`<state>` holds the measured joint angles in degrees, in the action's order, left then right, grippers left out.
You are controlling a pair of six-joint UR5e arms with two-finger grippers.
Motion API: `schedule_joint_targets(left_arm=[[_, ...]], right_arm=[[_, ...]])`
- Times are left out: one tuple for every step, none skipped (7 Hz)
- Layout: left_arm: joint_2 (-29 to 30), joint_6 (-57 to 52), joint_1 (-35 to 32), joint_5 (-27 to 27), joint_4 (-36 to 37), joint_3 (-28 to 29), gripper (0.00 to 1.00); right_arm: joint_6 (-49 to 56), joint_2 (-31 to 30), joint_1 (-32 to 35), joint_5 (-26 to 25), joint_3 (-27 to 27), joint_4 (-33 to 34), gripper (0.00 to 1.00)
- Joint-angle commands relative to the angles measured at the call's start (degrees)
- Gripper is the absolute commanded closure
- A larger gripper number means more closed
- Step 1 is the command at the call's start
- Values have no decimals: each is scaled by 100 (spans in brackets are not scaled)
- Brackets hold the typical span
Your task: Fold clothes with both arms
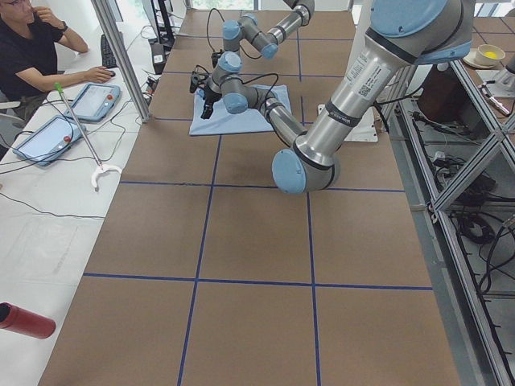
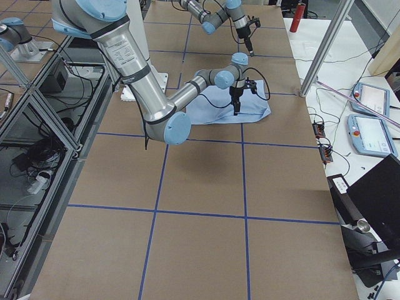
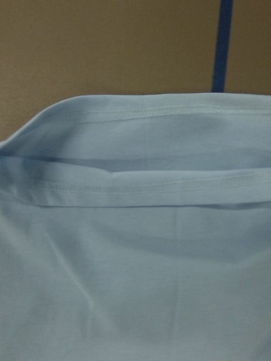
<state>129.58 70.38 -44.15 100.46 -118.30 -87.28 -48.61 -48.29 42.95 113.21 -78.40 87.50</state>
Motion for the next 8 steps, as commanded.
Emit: schedule_joint_targets(left_arm=[[-3,-7,-6,0,0,0,0],[-3,-7,-6,0,0,0,0],[-3,-7,-6,0,0,0,0],[-3,-16,-6,0,0,0,0],[6,-7,-6,0,0,0,0],[6,-7,-6,0,0,0,0],[6,-7,-6,0,0,0,0],[6,-7,-15,0,0,0,0]], right_arm=[[9,338,108,-35,850,-627,12],[1,347,108,-36,861,-638,22],[1,442,100,-36,922,-629,30],[9,530,82,-36,1044,-621,30],[35,549,73,-36,1080,-612,27],[36,549,38,-27,1081,-568,26],[36,540,3,-9,1081,-559,25],[44,557,-15,17,1063,-281,26]])
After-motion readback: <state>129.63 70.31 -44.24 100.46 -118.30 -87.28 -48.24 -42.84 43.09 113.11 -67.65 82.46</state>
